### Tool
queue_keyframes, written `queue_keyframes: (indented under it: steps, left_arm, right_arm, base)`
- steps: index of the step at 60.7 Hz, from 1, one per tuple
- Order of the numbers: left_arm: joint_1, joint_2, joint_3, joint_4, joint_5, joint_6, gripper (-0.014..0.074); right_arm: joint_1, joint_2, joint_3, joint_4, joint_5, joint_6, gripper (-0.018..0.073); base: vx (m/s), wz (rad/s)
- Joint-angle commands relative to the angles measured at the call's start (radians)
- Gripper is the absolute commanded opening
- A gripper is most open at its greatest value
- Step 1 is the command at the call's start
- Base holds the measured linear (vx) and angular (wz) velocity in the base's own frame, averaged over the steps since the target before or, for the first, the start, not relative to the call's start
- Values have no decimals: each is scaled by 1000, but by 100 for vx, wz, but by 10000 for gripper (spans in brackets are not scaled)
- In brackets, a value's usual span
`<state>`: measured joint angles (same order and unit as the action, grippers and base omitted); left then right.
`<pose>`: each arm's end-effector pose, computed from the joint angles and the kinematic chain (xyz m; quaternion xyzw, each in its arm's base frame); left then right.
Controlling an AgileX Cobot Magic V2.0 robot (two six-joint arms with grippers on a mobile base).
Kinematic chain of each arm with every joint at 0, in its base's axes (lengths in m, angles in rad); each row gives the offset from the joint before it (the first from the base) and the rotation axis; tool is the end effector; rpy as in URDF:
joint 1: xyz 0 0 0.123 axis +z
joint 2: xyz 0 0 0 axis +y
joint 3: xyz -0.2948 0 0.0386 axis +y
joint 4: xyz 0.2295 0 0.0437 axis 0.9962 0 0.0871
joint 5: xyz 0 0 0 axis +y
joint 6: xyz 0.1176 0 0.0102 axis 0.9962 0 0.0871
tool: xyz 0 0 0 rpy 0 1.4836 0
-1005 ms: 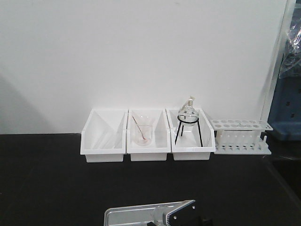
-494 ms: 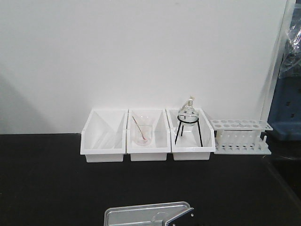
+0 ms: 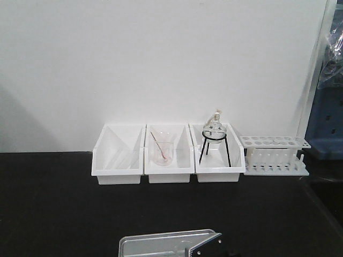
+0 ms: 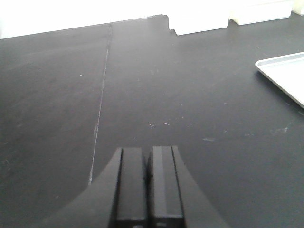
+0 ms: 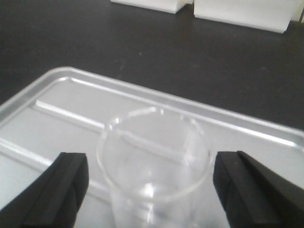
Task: Move beaker to silver tray on left bench
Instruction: 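Raise and withdraw the right gripper away from the beaker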
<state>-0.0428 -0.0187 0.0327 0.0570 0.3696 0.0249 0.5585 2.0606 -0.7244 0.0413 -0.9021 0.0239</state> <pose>0.0475 0.0004 0.1621 0.0424 0.8025 0.0188 0.5949 0.3239 0.1979 0.1117 -0.1971 0.7945 0.1592 0.5519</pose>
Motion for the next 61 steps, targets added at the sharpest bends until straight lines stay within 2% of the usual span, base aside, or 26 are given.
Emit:
queue_keyframes:
  steps: [1,12,20,26,31,33,36,41,47,55,61]
  left_arm:
    - [-7,-7,20,-3,-75,-2,1]
    - [-7,-7,20,-3,-75,-2,1]
    - [-7,-7,20,-3,-75,-2,1]
    - [-7,-7,20,-3,-75,-2,1]
    - [-7,-7,20,-3,-75,-2,1]
    - [-7,-7,20,-3,-75,-2,1]
    - [-7,-7,20,-3,-75,-2,1]
    - [-7,-7,20,-3,-75,-2,1]
    - [-7,-7,20,-3,-75,-2,1]
    - [-7,-7,20,-3,-75,-2,1]
    - [-7,-7,20,-3,-75,-2,1]
  right_arm:
    - [-5,-103,-18,0,-88,-6,618]
    - [-4,-228,-18,0,-49,7,592]
    - [-3,-368,-18,0,86,8,517]
    - [-3,-516,-18,0,293,8,362]
    - [-3,-639,-18,0,500,8,176]
    - [-3,-706,-18,0,590,8,76]
    - [-3,-782,-18,0,716,7,-18]
    - [-3,-896,-18,-1,919,-1,-17]
    - [-3,-1000,-18,-15,1095,-1,-15]
    - [-3,-1095,-18,-17,1210,-1,-15]
    - [-3,-1133,-18,-16,1247,-1,-15]
  base:
    - [0,0]
    - [0,0]
    - [0,0]
    - [0,0]
    - [0,0]
    - [0,0]
    - [0,0]
    - [0,0]
    - [0,0]
    - [0,0]
    - [0,0]
